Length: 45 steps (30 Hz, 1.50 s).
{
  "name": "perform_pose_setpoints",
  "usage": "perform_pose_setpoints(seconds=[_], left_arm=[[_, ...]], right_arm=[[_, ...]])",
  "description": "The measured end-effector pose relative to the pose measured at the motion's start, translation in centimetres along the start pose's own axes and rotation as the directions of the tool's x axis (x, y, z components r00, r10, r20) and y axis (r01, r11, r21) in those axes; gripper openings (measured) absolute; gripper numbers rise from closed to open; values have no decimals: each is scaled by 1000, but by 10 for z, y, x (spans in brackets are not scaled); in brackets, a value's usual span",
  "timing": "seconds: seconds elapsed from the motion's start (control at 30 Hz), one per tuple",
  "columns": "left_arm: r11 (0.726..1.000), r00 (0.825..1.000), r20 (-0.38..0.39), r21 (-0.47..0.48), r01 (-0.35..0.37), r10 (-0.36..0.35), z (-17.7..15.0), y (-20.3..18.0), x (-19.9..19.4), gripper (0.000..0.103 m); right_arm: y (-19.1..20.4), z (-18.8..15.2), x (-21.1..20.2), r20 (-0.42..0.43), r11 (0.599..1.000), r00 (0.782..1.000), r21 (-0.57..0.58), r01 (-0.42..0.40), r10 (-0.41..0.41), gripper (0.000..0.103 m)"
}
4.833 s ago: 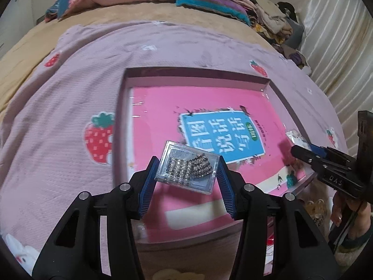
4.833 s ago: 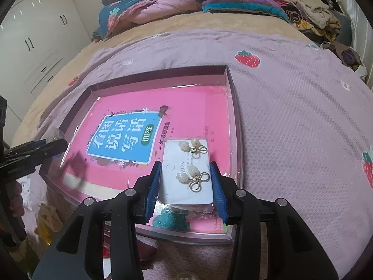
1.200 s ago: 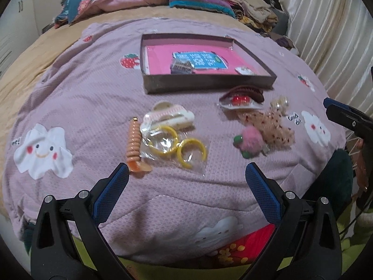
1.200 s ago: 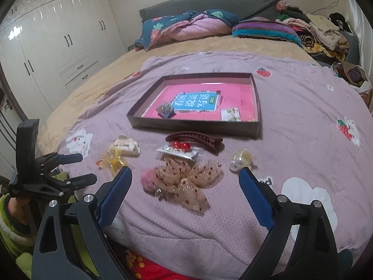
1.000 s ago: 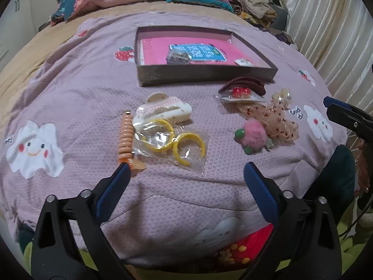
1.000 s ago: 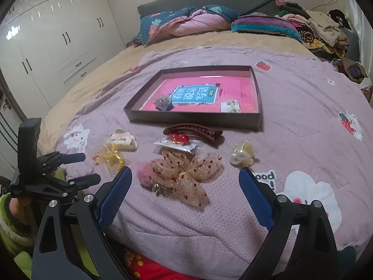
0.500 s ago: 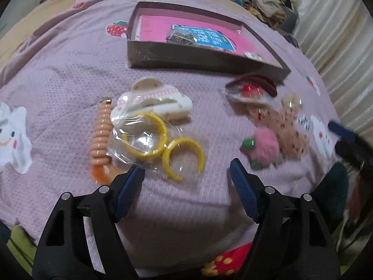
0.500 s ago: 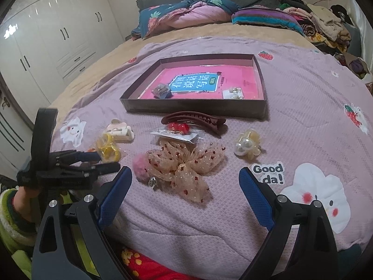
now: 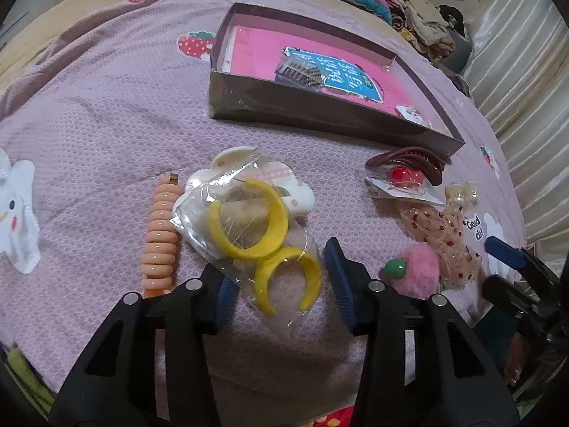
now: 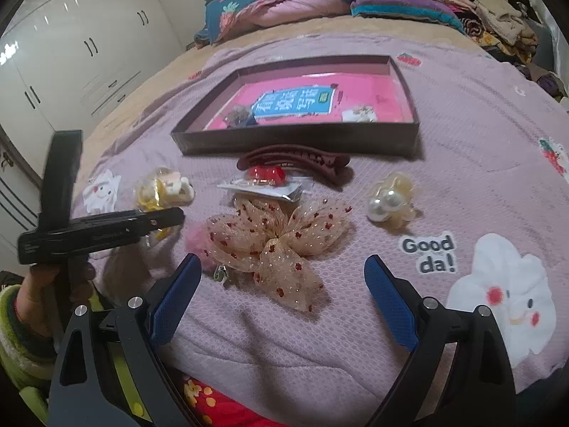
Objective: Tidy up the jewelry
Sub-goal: 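Grasp the bagged yellow hair ties with the left tool while the right tool grasps the lace bow clip, then carry the yellow ties with the left tool while the right tool carries the bow clip into the tray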
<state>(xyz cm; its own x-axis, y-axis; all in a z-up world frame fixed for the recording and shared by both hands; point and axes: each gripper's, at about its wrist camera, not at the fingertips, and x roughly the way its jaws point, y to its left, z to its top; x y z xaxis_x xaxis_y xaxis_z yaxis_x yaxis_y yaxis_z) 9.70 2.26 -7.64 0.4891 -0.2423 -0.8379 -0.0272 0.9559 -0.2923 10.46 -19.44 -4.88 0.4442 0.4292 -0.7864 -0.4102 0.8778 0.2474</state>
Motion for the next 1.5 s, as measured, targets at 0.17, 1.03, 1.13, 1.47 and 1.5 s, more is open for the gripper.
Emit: perform_pose_setpoints(seconds=[0.17, 1.03, 1.13, 1.47, 1.5], left_arm=[[1000, 1000, 23, 24, 10, -10, -4, 1, -11, 34], [994, 996, 84, 106, 27, -36, 7, -29, -44, 30], [993, 996, 85, 118, 30, -40, 10, -34, -44, 30], [987, 993, 105, 154, 40, -56, 33, -51, -41, 30], [987, 993, 105, 157, 41, -58, 36, -52, -40, 30]], right_arm=[[-2, 2, 16, -21, 1000, 1000, 13, -8, 9, 72], [-31, 11, -52, 167, 999, 986, 44, -23, 16, 6], [-36, 12, -61, 193, 998, 981, 57, -30, 19, 6], [-47, 25, -87, 270, 996, 962, 77, -55, 32, 6], [-47, 27, -87, 273, 996, 961, 77, -55, 32, 6]])
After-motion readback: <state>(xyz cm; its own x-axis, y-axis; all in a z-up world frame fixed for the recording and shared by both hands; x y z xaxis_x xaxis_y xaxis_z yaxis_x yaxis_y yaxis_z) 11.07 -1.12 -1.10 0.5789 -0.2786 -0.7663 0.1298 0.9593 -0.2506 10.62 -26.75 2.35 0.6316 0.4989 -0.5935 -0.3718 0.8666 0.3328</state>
